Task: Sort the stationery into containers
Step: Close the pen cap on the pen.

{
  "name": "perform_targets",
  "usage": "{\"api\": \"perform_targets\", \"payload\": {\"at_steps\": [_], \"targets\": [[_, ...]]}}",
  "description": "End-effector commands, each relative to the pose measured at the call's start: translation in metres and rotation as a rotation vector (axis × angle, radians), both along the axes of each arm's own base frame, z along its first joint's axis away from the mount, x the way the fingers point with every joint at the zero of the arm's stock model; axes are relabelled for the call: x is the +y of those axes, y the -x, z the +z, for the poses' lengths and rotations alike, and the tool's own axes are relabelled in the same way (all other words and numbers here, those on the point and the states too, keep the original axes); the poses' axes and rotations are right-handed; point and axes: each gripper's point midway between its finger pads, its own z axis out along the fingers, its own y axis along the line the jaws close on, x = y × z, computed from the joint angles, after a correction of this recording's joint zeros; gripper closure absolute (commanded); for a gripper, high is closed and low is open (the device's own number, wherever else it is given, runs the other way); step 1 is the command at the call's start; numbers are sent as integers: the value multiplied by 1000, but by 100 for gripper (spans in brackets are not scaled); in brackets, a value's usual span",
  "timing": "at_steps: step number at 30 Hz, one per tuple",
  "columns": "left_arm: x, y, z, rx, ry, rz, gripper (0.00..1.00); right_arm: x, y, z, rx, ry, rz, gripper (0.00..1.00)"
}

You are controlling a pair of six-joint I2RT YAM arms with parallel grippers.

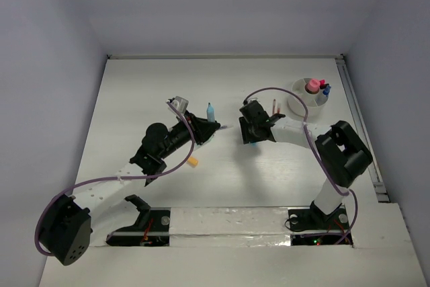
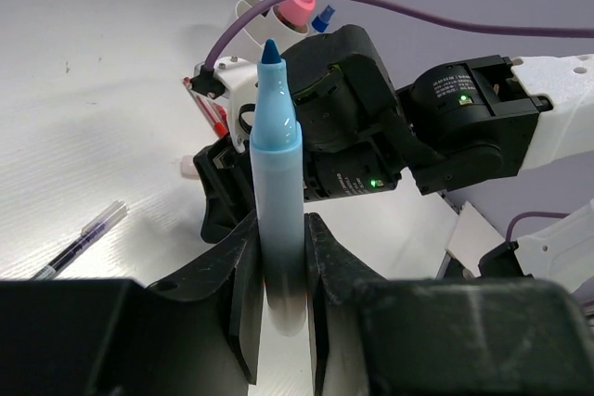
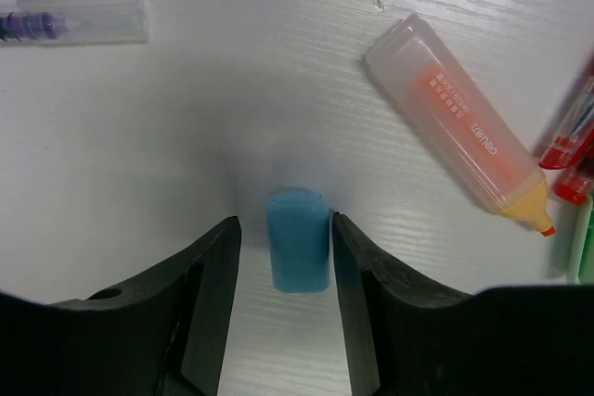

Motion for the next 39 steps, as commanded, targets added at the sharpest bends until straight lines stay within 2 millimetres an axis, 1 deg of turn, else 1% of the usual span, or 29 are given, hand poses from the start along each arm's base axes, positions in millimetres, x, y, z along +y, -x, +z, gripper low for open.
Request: {"api": "perform_targets", "payload": {"at_steps": [1,3,4,6,7,9,10,11,12,15,16,17,19,20,21,22,23,24,25,26,28,30,32,33,34,35,36,38,39], "targets": [[-1,1,19,-61,47,-16,100,0,-17,9,-42,0,-18,51],[-2,1,19,-60,48,-19,100,0,-17,7,-42,1,-17,54],[-2,1,19,-60,48,-19,100,-3,-18,6,-39,1,-23,61],[-2,1,18,-58,47,-22,100,-3,-18,4,-37,0,-23,67],[-3,2,18,-56,48,-27,100,-3,-18,2,-33,1,-22,74],[-4,3,19,-59,52,-38,100,-6,-20,1,-31,1,-33,79],[-5,5,20,-59,58,-49,100,-7,-19,1,-33,4,-35,88],[-6,5,19,-54,58,-54,100,-7,-20,3,-37,1,-37,92],[-7,5,19,-56,58,-58,100,-6,-21,6,-44,-5,-38,93],[-8,6,18,-50,60,-64,100,-5,-24,30,-99,-36,-41,95],[-9,6,17,-47,60,-68,100,-4,-27,51,-147,-63,-43,95],[-9,6,17,-41,64,-72,100,-4,-29,63,-176,-83,-41,95],[-12,9,18,-40,72,-96,100,0,-35,98,-262,-138,-37,95],[-14,10,15,-31,73,-107,100,1,-36,130,-333,-190,-39,94],[-16,11,19,-33,95,-121,100,4,-41,152,-393,-239,-45,94],[-18,15,18,-27,100,-143,100,8,-41,174,-444,-277,-49,94],[-19,15,16,-20,101,-148,100,8,-41,202,-506,-334,-59,94],[-20,15,18,-20,109,-152,100,17,-41,223,-557,-399,-56,94],[-20,15,16,-15,109,-157,100,19,-43,241,-594,-441,-58,94],[-21,15,14,-10,107,-157,100,32,-39,261,-640,-497,-37,94],[-21,14,13,-2,106,-156,100,39,-39,278,-679,-541,-50,94],[-23,12,9,11,101,-155,100,56,-36,301,-728,-610,-30,94],[-22,8,5,27,94,-149,100,69,-34,310,-747,-644,-17,94],[-23,7,4,32,90,-150,100,81,-28,317,-758,-677,6,94],[-24,6,3,39,86,-154,100,88,-28,316,-761,-679,8,94],[-26,5,-2,56,75,-155,100,94,-27,318,-763,-689,17,94],[-27,4,-6,70,66,-157,100,103,-23,325,-772,-711,33,94],[-30,3,-9,82,60,-167,100,111,-25,322,-767,-712,43,94],[-30,3,-9,85,59,-172,100,118,-21,323,-768,-721,55,94]]}}
